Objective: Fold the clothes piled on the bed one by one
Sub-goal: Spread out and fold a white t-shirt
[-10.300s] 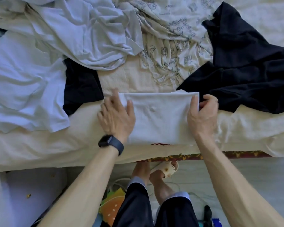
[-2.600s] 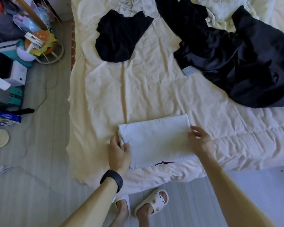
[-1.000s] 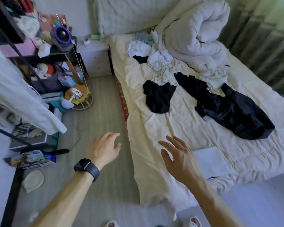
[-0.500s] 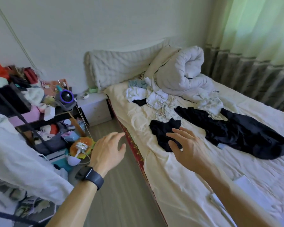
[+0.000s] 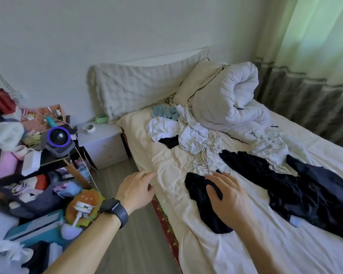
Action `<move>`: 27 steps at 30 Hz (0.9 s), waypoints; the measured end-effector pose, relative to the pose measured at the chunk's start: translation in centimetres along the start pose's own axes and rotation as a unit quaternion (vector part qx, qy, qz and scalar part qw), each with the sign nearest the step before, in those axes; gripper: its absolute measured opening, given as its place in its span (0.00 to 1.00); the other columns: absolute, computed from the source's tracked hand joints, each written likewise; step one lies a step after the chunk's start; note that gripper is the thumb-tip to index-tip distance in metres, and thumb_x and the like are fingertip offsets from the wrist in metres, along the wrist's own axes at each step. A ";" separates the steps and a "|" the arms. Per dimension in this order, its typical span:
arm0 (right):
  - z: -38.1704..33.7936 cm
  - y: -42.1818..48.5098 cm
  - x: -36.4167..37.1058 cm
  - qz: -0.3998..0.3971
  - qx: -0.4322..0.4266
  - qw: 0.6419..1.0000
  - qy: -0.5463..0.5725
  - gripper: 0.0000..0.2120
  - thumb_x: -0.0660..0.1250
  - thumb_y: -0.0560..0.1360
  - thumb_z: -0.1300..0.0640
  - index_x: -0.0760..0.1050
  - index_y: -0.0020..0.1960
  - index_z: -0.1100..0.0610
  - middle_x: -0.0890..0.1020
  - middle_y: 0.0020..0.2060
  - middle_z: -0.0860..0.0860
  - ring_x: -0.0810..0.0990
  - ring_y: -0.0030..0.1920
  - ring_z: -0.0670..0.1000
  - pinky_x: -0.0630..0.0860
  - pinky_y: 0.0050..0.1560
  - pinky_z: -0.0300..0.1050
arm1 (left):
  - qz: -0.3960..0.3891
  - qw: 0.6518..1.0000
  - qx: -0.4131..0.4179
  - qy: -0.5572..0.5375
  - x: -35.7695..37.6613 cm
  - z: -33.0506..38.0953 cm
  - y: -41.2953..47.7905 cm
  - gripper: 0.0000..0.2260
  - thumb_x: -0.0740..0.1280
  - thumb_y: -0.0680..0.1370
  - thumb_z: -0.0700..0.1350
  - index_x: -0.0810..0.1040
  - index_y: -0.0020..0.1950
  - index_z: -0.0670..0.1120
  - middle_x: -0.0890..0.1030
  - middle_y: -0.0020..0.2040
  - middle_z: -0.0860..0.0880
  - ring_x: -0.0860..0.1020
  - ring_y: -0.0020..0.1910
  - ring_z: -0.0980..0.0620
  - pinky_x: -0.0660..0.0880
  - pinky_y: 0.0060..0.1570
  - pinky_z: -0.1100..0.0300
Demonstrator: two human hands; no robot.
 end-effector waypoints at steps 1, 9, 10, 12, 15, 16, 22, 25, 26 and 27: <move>-0.3 1.7 0.8 0.002 -0.004 1.000 -0.003 0.14 0.70 0.79 0.55 0.81 0.65 0.49 0.82 0.63 0.46 0.75 0.70 0.54 0.73 0.70 0.54 | -0.010 1.000 -0.002 0.000 0.3 -0.9 1.9 0.21 0.60 0.82 0.53 0.68 0.76 0.56 0.71 0.73 0.55 0.70 0.70 0.53 0.69 0.67 0.56; 0.8 15.4 11.5 -0.049 0.038 0.998 -0.019 0.16 0.68 0.80 0.53 0.80 0.67 0.49 0.81 0.65 0.44 0.72 0.73 0.53 0.70 0.72 0.53 | -0.099 0.994 0.044 0.003 5.7 -8.0 18.0 0.21 0.60 0.82 0.50 0.68 0.76 0.53 0.73 0.72 0.52 0.72 0.69 0.50 0.71 0.65 0.53; 1.3 17.3 13.3 -0.058 0.051 0.997 -0.024 0.16 0.67 0.81 0.52 0.79 0.68 0.48 0.80 0.66 0.44 0.71 0.73 0.52 0.69 0.73 0.53 | -0.115 0.992 0.055 0.006 6.7 -9.0 20.6 0.21 0.60 0.82 0.50 0.67 0.76 0.53 0.72 0.72 0.52 0.72 0.69 0.49 0.71 0.65 0.52; 2.5 21.2 16.9 -0.072 0.080 0.994 -0.032 0.17 0.66 0.82 0.50 0.78 0.70 0.47 0.79 0.67 0.43 0.70 0.74 0.51 0.68 0.73 0.52 | -0.149 0.986 0.076 0.012 8.9 -11.0 26.1 0.22 0.59 0.82 0.50 0.67 0.76 0.54 0.71 0.73 0.52 0.72 0.69 0.49 0.71 0.65 0.52; 4.5 26.6 22.1 -0.089 0.131 0.986 -0.044 0.17 0.65 0.82 0.49 0.77 0.71 0.46 0.78 0.68 0.42 0.69 0.75 0.51 0.67 0.73 0.51 | -0.195 0.974 0.111 0.020 11.9 -13.6 34.3 0.22 0.59 0.82 0.50 0.66 0.77 0.54 0.70 0.74 0.53 0.71 0.70 0.50 0.70 0.65 0.52; 5.2 28.2 23.6 -0.095 0.156 0.982 -0.044 0.17 0.65 0.82 0.49 0.76 0.71 0.46 0.78 0.68 0.42 0.69 0.75 0.51 0.67 0.74 0.50 | -0.214 0.969 0.119 0.018 12.8 -14.4 36.7 0.22 0.59 0.82 0.51 0.66 0.77 0.54 0.70 0.74 0.53 0.71 0.70 0.50 0.70 0.66 0.52; 9.4 35.2 31.7 -0.146 0.275 0.950 -0.034 0.19 0.62 0.83 0.48 0.73 0.73 0.45 0.76 0.69 0.41 0.68 0.75 0.47 0.65 0.72 0.43 | -0.284 0.946 0.152 0.045 16.8 -18.9 47.6 0.22 0.57 0.81 0.51 0.67 0.76 0.54 0.71 0.71 0.51 0.69 0.70 0.47 0.67 0.68 0.52; 12.8 37.2 36.3 -0.179 0.323 0.929 -0.031 0.20 0.60 0.84 0.46 0.70 0.75 0.45 0.76 0.70 0.41 0.68 0.74 0.47 0.66 0.70 0.42 | -0.299 0.936 0.169 0.076 20.2 -20.6 52.5 0.22 0.57 0.80 0.51 0.67 0.75 0.51 0.68 0.72 0.49 0.66 0.73 0.46 0.64 0.69 0.51; 14.1 37.7 37.8 -0.193 0.336 0.921 -0.031 0.21 0.60 0.84 0.46 0.69 0.76 0.44 0.75 0.70 0.42 0.68 0.74 0.48 0.66 0.70 0.43 | -0.301 0.934 0.171 0.086 21.5 -21.1 53.9 0.22 0.57 0.81 0.50 0.67 0.75 0.51 0.67 0.73 0.49 0.65 0.73 0.46 0.63 0.70 0.51; 15.5 38.0 39.5 -0.208 0.350 0.913 -0.030 0.21 0.59 0.84 0.45 0.67 0.77 0.44 0.75 0.70 0.43 0.68 0.74 0.49 0.66 0.70 0.44 | -0.301 0.933 0.172 0.096 23.0 -21.5 55.2 0.21 0.57 0.81 0.50 0.68 0.74 0.50 0.66 0.74 0.48 0.63 0.73 0.46 0.63 0.70 0.50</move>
Point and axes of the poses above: each hand's wrist, its own y-axis towards the middle knuckle, its own x-axis out of the palm, z = x × y, the point moved 10 cm from there along y, towards the middle knuckle
